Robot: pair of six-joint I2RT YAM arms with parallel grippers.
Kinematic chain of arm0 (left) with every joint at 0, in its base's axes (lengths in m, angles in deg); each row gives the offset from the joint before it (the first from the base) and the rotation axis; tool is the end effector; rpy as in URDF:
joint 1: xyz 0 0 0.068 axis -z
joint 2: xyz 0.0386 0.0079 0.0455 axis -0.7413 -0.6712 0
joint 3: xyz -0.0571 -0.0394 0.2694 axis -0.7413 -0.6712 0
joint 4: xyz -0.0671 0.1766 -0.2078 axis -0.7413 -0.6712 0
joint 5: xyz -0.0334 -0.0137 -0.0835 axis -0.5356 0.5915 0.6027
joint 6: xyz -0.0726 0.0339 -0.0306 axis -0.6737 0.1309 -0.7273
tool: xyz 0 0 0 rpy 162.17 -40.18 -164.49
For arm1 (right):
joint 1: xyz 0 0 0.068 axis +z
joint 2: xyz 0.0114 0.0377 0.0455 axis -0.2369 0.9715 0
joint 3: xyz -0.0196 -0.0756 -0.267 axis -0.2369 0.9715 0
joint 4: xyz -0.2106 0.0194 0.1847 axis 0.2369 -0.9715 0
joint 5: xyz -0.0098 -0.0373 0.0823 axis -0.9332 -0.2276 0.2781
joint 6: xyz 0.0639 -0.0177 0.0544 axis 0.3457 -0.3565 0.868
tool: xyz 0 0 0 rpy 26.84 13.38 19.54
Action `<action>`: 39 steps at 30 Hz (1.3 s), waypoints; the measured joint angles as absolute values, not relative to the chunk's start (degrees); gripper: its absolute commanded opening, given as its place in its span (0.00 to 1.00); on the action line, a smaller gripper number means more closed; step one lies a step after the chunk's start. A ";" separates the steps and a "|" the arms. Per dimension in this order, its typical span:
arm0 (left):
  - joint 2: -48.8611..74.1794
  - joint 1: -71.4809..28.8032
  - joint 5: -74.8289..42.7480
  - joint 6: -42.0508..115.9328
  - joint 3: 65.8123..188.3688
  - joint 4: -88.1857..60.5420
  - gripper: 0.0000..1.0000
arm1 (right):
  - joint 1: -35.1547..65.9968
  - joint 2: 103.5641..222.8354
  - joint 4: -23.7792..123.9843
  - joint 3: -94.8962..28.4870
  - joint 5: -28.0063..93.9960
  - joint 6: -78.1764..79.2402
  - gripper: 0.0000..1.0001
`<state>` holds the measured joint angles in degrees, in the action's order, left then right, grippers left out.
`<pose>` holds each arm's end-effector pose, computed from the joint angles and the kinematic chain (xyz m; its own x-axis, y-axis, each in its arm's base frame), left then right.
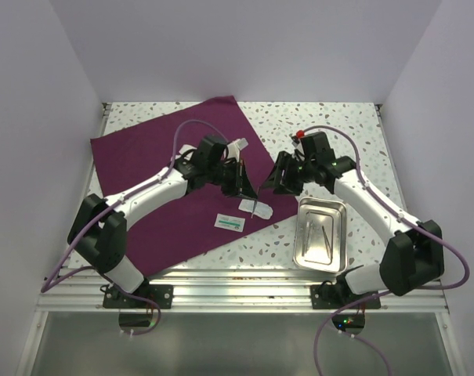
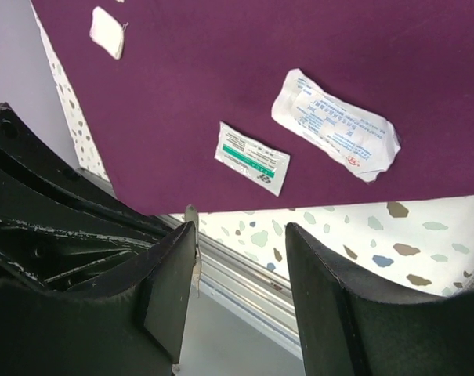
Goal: Prepare the surgical pack
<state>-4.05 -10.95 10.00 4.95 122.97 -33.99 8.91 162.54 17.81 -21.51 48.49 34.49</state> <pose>0.2929 -0.2731 0.2378 -0.9609 0.0092 -0.2767 0.2316 0.5743 -0.7852 0.3027 0.1583 0.2526 -0.9157 0.2692 -0.2985 0.0109 0.7589 0.6511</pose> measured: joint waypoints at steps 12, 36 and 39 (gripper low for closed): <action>-4.09 -9.53 9.83 4.60 122.78 -33.82 0.00 | 11.99 164.90 18.86 -21.60 48.80 35.45 0.49; 2.64 -22.34 1.54 4.77 116.09 -45.22 0.64 | 10.00 164.09 2.12 -22.78 32.01 25.92 0.00; 4.19 -30.12 -4.75 5.69 116.02 -50.99 0.64 | 4.75 162.43 -1.03 -18.85 28.67 23.93 0.00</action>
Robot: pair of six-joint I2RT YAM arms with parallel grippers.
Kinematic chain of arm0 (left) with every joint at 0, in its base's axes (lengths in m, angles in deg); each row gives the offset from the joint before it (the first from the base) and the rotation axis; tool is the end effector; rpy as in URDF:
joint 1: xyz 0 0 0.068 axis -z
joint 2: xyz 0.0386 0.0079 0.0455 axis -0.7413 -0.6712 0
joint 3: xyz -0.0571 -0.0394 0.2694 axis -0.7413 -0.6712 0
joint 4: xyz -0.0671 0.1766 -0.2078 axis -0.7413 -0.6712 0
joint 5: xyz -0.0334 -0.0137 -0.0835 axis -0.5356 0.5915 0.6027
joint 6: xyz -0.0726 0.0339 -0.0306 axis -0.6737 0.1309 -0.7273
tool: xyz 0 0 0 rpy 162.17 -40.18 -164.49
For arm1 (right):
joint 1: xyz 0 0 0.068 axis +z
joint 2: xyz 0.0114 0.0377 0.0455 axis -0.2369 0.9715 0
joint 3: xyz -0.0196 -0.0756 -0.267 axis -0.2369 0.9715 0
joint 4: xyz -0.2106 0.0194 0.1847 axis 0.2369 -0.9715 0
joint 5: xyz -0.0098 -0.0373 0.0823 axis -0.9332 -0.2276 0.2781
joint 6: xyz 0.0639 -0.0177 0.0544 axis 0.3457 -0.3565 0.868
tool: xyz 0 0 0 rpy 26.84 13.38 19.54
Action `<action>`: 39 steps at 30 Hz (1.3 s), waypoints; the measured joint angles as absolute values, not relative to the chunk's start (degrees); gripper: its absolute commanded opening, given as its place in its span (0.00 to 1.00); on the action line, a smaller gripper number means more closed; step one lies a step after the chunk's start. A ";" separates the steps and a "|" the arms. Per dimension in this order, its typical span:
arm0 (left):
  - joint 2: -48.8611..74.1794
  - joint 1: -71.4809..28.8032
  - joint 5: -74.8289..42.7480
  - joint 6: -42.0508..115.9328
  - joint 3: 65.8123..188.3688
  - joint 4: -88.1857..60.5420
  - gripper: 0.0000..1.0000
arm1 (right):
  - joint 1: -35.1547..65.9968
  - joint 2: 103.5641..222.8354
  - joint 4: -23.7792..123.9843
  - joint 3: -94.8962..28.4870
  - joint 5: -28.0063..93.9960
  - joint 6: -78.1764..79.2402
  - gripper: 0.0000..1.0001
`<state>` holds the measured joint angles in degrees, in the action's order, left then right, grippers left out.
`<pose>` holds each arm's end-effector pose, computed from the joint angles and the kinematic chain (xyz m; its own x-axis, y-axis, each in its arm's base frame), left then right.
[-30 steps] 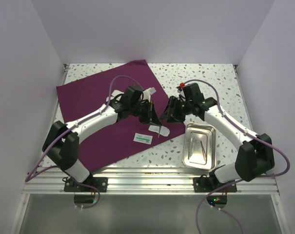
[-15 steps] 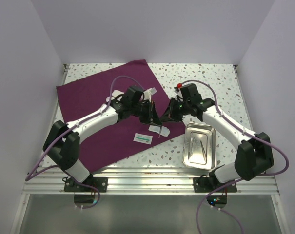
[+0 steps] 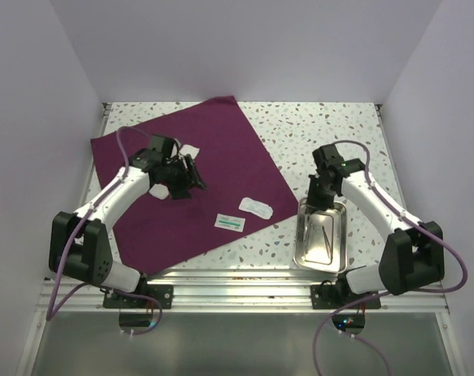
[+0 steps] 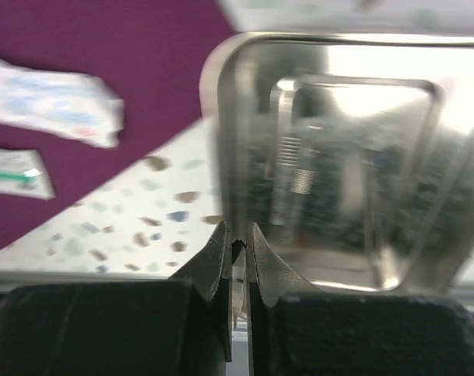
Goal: Prepare the surgical pack
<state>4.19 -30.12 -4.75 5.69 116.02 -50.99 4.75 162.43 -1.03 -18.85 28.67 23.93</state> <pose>0.3131 -0.1266 0.2110 -0.9017 -0.3845 -0.1977 -0.2134 0.7936 -0.5698 0.2780 0.0974 0.2082 -0.9420 0.2153 -0.2574 0.1620 0.9635 0.2131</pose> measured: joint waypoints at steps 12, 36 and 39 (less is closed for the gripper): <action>4.17 -42.38 -22.39 5.60 116.20 -62.78 0.57 | 0.23 170.54 -4.68 -15.24 19.94 17.44 0.31; -9.73 -56.31 -17.93 10.30 116.72 -50.03 0.29 | 2.11 164.73 -5.40 -22.85 28.23 12.66 0.48; -11.72 -56.33 -17.45 10.50 117.42 -49.09 0.29 | 2.11 165.25 -5.27 -22.78 29.08 12.33 0.48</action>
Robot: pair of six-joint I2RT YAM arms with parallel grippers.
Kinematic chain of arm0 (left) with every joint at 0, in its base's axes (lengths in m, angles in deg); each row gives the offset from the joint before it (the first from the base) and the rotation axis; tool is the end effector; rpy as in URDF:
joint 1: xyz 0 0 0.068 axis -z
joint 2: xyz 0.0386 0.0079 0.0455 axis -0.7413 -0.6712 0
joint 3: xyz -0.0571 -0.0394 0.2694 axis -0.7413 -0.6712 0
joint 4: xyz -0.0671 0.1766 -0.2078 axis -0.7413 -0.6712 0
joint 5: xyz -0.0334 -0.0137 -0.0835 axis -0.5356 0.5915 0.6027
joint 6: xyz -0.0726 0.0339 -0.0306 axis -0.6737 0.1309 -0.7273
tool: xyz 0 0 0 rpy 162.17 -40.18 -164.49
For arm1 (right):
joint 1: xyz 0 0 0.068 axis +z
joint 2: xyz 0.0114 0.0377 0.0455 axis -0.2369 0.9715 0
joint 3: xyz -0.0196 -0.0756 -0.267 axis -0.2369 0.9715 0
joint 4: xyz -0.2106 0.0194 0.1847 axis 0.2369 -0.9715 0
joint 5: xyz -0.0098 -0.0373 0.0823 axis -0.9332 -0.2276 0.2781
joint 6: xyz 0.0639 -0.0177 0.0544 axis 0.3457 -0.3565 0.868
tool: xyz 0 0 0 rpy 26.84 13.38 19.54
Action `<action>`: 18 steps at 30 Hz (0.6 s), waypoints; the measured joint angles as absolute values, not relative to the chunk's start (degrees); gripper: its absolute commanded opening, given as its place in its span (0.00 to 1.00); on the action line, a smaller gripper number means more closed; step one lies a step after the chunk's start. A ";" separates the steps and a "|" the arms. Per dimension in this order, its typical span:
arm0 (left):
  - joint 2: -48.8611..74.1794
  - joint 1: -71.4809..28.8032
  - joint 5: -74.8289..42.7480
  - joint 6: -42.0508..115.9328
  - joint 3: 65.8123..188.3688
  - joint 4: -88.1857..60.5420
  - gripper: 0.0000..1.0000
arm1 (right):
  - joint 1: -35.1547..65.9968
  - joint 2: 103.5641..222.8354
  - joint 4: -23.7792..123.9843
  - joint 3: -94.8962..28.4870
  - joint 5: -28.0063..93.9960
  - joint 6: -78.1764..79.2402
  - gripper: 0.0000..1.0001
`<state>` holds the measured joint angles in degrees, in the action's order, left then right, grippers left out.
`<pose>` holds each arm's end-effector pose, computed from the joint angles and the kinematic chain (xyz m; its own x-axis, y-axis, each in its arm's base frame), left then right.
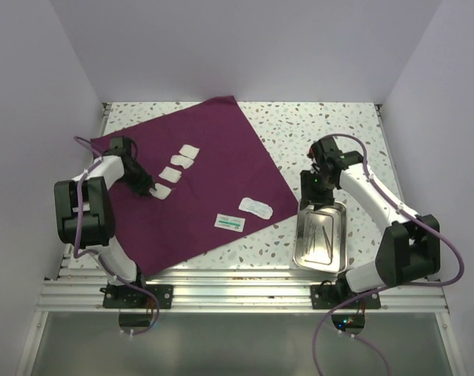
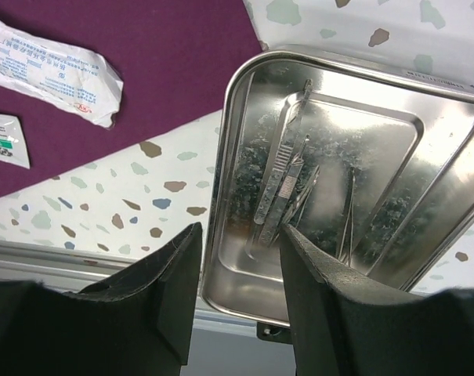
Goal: Prepare the surgical pack
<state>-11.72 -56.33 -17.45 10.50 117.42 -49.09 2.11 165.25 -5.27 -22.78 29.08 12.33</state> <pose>0.3608 0.0448 0.1255 -0.6682 -0.7181 -0.1943 -0.6584 0.6925 -0.2948 0.2877 0.0866 0.2130 -0.9683 0.0568 -0.2431 0.0209 0.9888 0.1478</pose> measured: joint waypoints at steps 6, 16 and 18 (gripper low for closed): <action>-13.56 -56.33 -17.65 10.70 120.20 -48.70 0.31 | 2.11 166.21 -4.96 -22.69 30.06 12.00 0.48; -13.69 -56.33 -18.83 10.87 121.27 -49.71 0.38 | 2.11 166.98 -4.46 -22.69 31.09 11.80 0.48; -13.67 -56.33 -18.89 11.05 121.27 -49.84 0.38 | 2.11 166.98 -4.31 -22.69 31.11 11.80 0.48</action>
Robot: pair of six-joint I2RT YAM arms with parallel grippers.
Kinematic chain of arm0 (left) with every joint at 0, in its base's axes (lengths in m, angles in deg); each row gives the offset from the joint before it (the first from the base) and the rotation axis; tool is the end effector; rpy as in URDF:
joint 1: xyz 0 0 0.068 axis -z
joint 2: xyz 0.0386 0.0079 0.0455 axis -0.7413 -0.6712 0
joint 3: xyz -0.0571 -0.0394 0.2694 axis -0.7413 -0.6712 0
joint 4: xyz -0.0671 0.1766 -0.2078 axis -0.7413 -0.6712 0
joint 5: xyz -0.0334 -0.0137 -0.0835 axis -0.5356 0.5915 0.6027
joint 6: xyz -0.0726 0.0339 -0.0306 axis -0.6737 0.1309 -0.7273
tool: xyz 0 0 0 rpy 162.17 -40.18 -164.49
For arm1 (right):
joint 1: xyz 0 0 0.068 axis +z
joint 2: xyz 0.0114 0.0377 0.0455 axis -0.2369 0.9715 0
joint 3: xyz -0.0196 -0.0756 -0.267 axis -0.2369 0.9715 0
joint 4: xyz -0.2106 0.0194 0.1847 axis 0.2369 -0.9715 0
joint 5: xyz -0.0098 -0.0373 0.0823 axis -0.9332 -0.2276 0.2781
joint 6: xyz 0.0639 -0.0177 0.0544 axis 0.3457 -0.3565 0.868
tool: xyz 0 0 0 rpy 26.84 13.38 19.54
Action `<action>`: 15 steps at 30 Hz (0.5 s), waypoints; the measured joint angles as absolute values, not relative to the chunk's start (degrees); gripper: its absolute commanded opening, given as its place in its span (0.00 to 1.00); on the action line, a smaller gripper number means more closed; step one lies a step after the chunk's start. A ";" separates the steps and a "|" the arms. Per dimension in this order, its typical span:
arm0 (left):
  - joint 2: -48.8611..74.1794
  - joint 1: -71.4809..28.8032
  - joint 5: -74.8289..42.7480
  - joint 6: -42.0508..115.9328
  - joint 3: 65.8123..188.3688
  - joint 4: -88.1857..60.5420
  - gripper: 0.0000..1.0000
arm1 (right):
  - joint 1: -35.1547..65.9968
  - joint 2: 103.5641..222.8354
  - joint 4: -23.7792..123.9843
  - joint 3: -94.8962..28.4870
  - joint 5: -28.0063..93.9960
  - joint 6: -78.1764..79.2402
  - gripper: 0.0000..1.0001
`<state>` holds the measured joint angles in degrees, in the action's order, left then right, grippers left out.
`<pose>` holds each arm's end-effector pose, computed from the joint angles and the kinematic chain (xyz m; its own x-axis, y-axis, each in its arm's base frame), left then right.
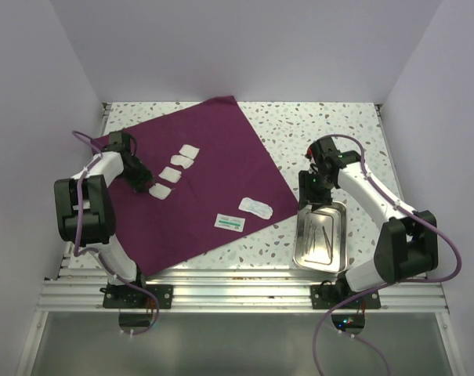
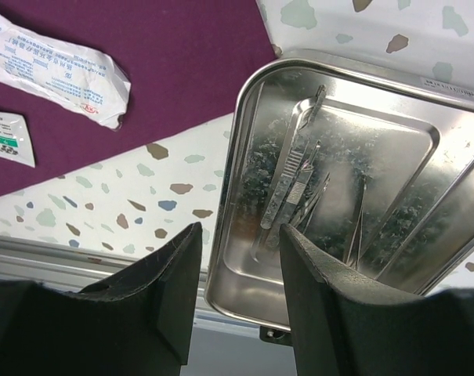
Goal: Prepare the surgical pack
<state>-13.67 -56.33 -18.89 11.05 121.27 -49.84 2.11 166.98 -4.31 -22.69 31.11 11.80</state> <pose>0.3758 0.0489 0.1329 -0.6649 -0.7116 -0.2268 -0.6533 0.7013 -0.2852 0.2917 0.0905 0.2048 -0.9744 0.0450 -0.2201 0.0063 0.9848 0.1737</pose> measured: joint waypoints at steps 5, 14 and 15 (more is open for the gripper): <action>-13.67 -56.33 -19.00 11.51 120.92 -49.81 0.38 | 2.11 166.98 -3.71 -21.88 31.20 11.83 0.48; -13.67 -56.33 -19.59 11.75 120.66 -49.84 0.37 | 2.11 166.98 -3.61 -21.43 31.48 11.87 0.48; -13.69 -56.35 -19.61 11.75 120.66 -49.84 0.37 | 2.11 166.98 -3.56 -21.34 31.55 11.87 0.48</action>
<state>-13.69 -56.35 -19.61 11.75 120.66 -49.84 2.11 166.98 -3.56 -21.34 31.55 11.87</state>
